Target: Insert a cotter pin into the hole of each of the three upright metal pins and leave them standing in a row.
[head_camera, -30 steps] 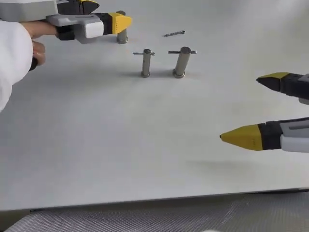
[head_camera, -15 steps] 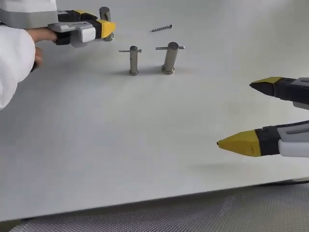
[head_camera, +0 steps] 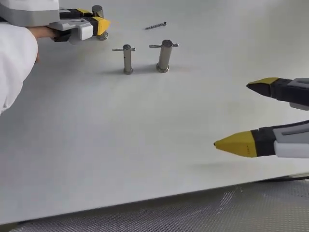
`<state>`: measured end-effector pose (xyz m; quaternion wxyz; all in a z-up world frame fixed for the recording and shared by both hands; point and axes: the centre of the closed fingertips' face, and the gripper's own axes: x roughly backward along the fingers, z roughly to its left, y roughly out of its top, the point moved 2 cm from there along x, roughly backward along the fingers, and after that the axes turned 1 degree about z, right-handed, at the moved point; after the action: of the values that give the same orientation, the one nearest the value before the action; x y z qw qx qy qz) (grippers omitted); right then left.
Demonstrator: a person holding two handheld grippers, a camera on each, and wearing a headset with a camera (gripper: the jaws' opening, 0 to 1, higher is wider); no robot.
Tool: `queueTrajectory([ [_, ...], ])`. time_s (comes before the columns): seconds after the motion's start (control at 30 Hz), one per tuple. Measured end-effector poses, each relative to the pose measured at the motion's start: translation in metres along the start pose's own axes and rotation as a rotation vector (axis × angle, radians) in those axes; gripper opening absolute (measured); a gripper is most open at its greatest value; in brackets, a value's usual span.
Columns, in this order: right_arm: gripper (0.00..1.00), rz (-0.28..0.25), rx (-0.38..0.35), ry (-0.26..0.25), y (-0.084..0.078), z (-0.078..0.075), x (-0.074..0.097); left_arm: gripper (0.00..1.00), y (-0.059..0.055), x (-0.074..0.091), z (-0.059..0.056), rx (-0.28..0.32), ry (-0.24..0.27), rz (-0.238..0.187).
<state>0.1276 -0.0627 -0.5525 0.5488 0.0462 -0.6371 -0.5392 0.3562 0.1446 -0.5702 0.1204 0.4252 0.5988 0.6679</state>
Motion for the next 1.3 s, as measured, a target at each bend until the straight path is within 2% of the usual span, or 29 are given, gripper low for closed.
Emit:
queueTrajectory([
  [0.13, 0.94, -0.007, -0.001, 0.004, 0.002, 0.0, -0.001, 0.11, 0.0, 0.001, -0.001, -0.009, 0.001, 0.006],
  [0.2, 0.94, -0.007, 0.002, 0.006, 0.003, 0.0, -0.001, 0.11, 0.0, 0.001, 0.0, 0.01, 0.003, 0.006],
  [0.23, 0.94, -0.007, 0.003, 0.007, 0.003, 0.0, -0.001, 0.11, 0.0, 0.002, 0.002, 0.046, 0.018, 0.022],
  [0.33, 0.94, 0.001, 0.008, 0.009, 0.003, -0.001, -0.001, 0.11, 0.004, 0.006, 0.003, 0.008, 0.02, 0.042],
  [0.47, 0.94, 0.002, 0.016, 0.005, 0.006, -0.003, 0.002, 0.11, 0.02, 0.018, 0.001, -0.001, 0.009, 0.015],
  [0.63, 0.94, -0.011, 0.016, -0.013, 0.01, -0.007, 0.007, 0.11, 0.042, 0.037, -0.006, -0.026, -0.026, -0.011],
  [0.73, 0.94, -0.015, 0.017, -0.02, 0.012, -0.007, 0.009, 0.11, 0.059, 0.051, -0.016, -0.088, -0.071, -0.038],
  [0.83, 0.94, -0.015, 0.017, -0.023, 0.011, -0.006, 0.01, 0.11, 0.068, 0.062, -0.026, -0.087, -0.103, -0.047],
  [0.87, 0.94, -0.016, 0.016, -0.025, 0.011, -0.006, 0.01, 0.11, 0.072, 0.066, -0.031, -0.071, -0.133, -0.068],
  [0.93, 0.94, -0.018, 0.014, -0.028, 0.011, -0.006, 0.011, 0.11, 0.077, 0.074, -0.043, -0.076, -0.195, -0.095],
  [0.97, 0.94, -0.02, 0.01, -0.029, 0.01, -0.006, 0.011, 0.11, 0.077, 0.076, -0.047, -0.069, -0.2, -0.098],
  [1.1, 0.93, -0.011, 0.012, -0.026, 0.007, -0.004, 0.01, 0.11, 0.076, 0.087, -0.071, -0.133, -0.273, -0.092],
  [1.13, 0.93, -0.01, 0.012, -0.026, 0.006, -0.003, 0.01, 0.11, 0.074, 0.088, -0.079, -0.142, -0.284, -0.089],
  [1.2, 0.93, -0.011, 0.01, -0.025, 0.006, -0.003, 0.01, 0.11, 0.072, 0.089, -0.086, -0.145, -0.296, -0.088],
  [1.23, 0.93, -0.01, 0.007, -0.026, 0.005, -0.002, 0.01, 0.11, 0.068, 0.089, -0.096, -0.15, -0.317, -0.088],
  [1.3, 0.93, -0.007, 0.005, -0.025, 0.004, -0.001, 0.01, 0.11, 0.062, 0.088, -0.107, -0.15, -0.331, -0.085],
])
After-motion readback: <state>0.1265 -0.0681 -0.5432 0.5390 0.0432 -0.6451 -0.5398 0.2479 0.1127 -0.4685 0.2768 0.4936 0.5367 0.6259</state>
